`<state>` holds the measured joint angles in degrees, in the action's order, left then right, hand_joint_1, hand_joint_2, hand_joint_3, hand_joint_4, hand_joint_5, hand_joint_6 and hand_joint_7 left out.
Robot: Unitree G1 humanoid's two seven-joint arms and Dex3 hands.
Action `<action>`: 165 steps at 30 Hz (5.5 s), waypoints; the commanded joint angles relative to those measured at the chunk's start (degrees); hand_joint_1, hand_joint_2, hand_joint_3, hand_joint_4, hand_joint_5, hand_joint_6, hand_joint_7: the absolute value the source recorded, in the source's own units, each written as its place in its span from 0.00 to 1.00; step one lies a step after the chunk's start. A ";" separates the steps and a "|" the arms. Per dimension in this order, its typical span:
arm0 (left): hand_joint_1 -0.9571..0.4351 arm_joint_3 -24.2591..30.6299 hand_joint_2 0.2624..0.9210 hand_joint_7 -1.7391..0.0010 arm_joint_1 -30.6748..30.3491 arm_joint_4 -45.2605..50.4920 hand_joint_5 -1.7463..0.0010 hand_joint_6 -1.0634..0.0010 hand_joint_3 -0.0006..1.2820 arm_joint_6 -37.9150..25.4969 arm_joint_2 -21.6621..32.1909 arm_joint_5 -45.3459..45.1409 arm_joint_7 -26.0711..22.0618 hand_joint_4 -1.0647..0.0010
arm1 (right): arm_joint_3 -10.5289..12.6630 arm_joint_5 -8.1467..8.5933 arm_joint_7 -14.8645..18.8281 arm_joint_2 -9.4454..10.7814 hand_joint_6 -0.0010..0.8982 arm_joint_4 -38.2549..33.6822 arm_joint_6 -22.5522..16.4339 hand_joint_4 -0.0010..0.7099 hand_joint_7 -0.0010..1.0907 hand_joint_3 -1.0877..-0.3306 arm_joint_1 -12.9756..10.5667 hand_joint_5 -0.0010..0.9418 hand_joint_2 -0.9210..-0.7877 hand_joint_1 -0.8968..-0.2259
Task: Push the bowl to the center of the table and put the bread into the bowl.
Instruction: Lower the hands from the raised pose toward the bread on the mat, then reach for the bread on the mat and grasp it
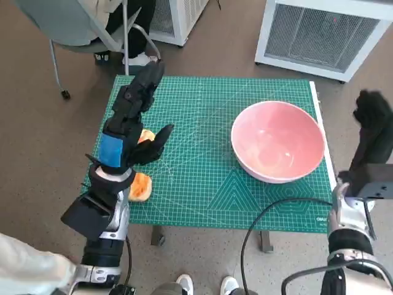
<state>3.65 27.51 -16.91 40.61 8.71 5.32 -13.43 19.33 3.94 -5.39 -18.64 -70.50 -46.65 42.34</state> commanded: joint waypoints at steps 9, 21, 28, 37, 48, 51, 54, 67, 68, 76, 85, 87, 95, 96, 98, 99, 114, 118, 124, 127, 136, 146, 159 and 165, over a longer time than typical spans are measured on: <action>0.39 0.76 1.00 0.87 -1.02 0.17 1.00 0.74 0.34 0.67 0.31 0.27 0.06 0.72 | 1.83 3.64 2.60 4.32 0.01 -3.97 10.32 0.29 0.54 0.28 0.60 0.07 0.00 0.60; 0.39 1.10 1.00 0.88 -1.88 0.74 1.00 0.73 0.34 0.49 0.63 -0.14 0.22 0.72 | 3.48 5.04 4.65 8.28 0.04 -5.02 16.16 0.35 0.58 0.27 2.20 0.08 0.00 0.63; 0.38 1.24 1.00 0.88 -2.87 1.98 1.00 0.72 0.33 0.06 0.98 -0.17 0.20 0.72 | 3.00 4.78 4.48 10.36 0.05 -5.18 17.48 0.35 0.59 0.27 3.62 0.07 0.00 0.62; 0.38 1.47 1.00 0.89 -4.10 3.50 1.00 0.72 0.33 -0.65 1.41 -0.37 0.42 0.72 | 3.50 5.28 3.99 12.72 0.05 -5.35 19.55 0.36 0.60 0.24 6.08 0.06 0.00 0.63; 0.38 1.99 1.00 0.91 -5.62 4.78 1.00 0.70 0.33 -1.08 2.06 -0.43 0.72 0.73 | 4.05 5.67 3.48 15.45 0.05 -5.60 21.72 0.37 0.61 0.25 8.60 0.06 0.00 0.60; 0.38 2.13 1.00 0.91 -5.93 5.02 1.00 0.70 0.33 -1.26 2.24 -0.38 0.83 0.73 | 4.02 5.41 2.88 16.28 0.05 -5.76 22.53 0.38 0.62 0.25 9.18 0.06 0.00 0.60; 0.38 2.25 1.00 0.91 -6.29 5.40 1.00 0.70 0.33 -1.45 2.39 -0.44 0.97 0.73 | 4.15 5.34 2.57 17.06 0.05 -5.99 23.67 0.39 0.63 0.26 9.74 0.06 0.00 0.60; 0.37 3.23 1.00 0.93 -7.93 6.52 1.00 0.68 0.33 -2.00 3.25 0.70 0.84 0.72 | 4.92 5.39 3.53 18.47 0.08 -6.23 27.48 0.39 0.60 0.31 11.74 0.05 0.00 0.61; 0.38 3.35 1.00 0.93 -8.08 6.60 1.00 0.68 0.32 -2.06 3.32 0.86 0.77 0.72 | 4.95 5.42 3.64 18.42 0.08 -6.14 27.43 0.39 0.60 0.31 11.86 0.05 0.00 0.61; 0.39 4.71 1.00 0.94 -10.25 7.62 1.00 0.67 0.32 -2.74 4.68 2.44 -0.10 0.73 | 4.19 4.52 4.04 17.43 0.07 -5.12 23.77 0.39 0.61 0.30 12.54 0.04 0.00 0.64; 0.39 6.35 1.00 0.95 -14.76 13.27 1.00 0.65 0.30 -7.36 10.49 2.91 -3.42 0.71 | -1.08 -0.37 2.56 15.43 0.01 -1.78 12.14 0.41 0.68 0.28 13.71 0.04 0.00 0.58; 0.39 6.94 1.00 0.96 -15.87 14.86 0.99 0.65 0.29 -8.54 12.94 2.50 -4.85 0.70 | -2.22 -1.07 3.52 14.96 0.01 -0.55 8.94 0.42 0.67 0.28 13.67 0.04 0.00 0.56; 0.36 9.53 1.00 0.97 -21.02 24.10 1.00 0.65 0.25 -17.67 27.05 -2.79 -12.69 0.70 | -6.22 0.28 14.77 13.62 0.02 7.73 -5.51 0.44 0.67 0.30 12.14 0.04 0.00 0.49; 0.35 9.75 1.00 0.97 -21.60 25.29 1.00 0.65 0.22 -19.22 28.50 -3.29 -13.56 0.71 | -6.50 0.94 16.31 13.73 0.01 8.88 -6.77 0.45 0.68 0.30 11.93 0.05 0.00 0.49; 0.35 10.18 1.00 0.97 -22.81 27.82 1.00 0.65 0.17 -22.88 31.18 -4.14 -15.23 0.72 | -7.33 2.54 19.45 14.17 0.01 11.69 -8.91 0.46 0.70 0.32 11.28 0.05 0.00 0.48; 0.35 10.39 1.00 0.97 -23.62 29.61 1.00 0.64 0.15 -25.45 32.61 -5.04 -16.05 0.72 | -8.02 3.42 21.09 14.44 0.00 13.56 -9.86 0.46 0.71 0.33 10.78 0.05 0.00 0.48; 0.48 7.25 0.87 0.99 -28.18 40.01 1.00 0.62 0.00 -40.23 39.85 -14.15 -21.95 0.74 | -14.19 3.37 25.51 14.34 0.00 25.77 -12.75 0.47 0.76 0.34 5.44 0.07 0.00 0.43; 0.54 5.21 0.84 1.00 -27.83 40.70 1.00 0.64 0.00 -43.08 40.89 -15.52 -24.21 0.76 | -14.72 2.56 24.97 14.32 0.00 26.62 -12.36 0.46 0.75 0.32 4.71 0.07 0.00 0.44; 0.66 2.09 0.81 1.00 -26.47 40.54 1.00 0.66 0.00 -45.71 41.76 -17.49 -26.43 0.78 | -15.26 1.15 23.88 14.03 0.00 27.19 -11.85 0.42 0.71 0.30 4.18 0.07 0.00 0.45; 0.69 0.38 0.81 1.00 -25.39 39.99 1.00 0.67 0.00 -46.46 41.90 -18.83 -27.16 0.79 | -15.37 0.69 23.32 13.80 0.00 26.98 -11.88 0.42 0.71 0.29 4.15 0.07 0.00 0.45; 0.71 -3.95 0.80 1.00 -21.81 37.34 1.00 0.67 0.00 -47.94 40.98 -23.63 -26.72 0.79 | -15.56 1.57 23.53 13.81 0.00 27.33 -11.43 0.41 0.71 0.28 4.02 0.07 0.00 0.46; 0.73 -8.03 0.81 1.00 -18.72 32.11 1.00 0.67 0.00 -48.82 39.17 -28.11 -24.99 0.79 | -15.61 2.25 23.71 14.06 0.00 27.75 -11.18 0.41 0.71 0.28 3.49 0.08 0.00 0.45; 0.71 -12.68 0.83 1.00 -14.61 24.09 1.00 0.67 0.01 -48.64 36.52 -33.93 -21.74 0.79 | -15.93 2.22 23.30 14.20 0.00 28.11 -10.65 0.40 0.71 0.28 2.71 0.08 0.00 0.46; 0.70 -14.69 0.85 0.99 -13.07 20.33 0.99 0.65 0.01 -48.03 35.64 -35.49 -20.99 0.76 | -16.14 1.82 23.14 14.08 0.00 28.40 -10.80 0.40 0.71 0.28 2.42 0.09 0.00 0.46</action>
<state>-9.84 13.48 5.10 -7.87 44.83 -29.12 -34.90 3.50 6.42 18.07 -4.46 -42.16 -58.08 46.19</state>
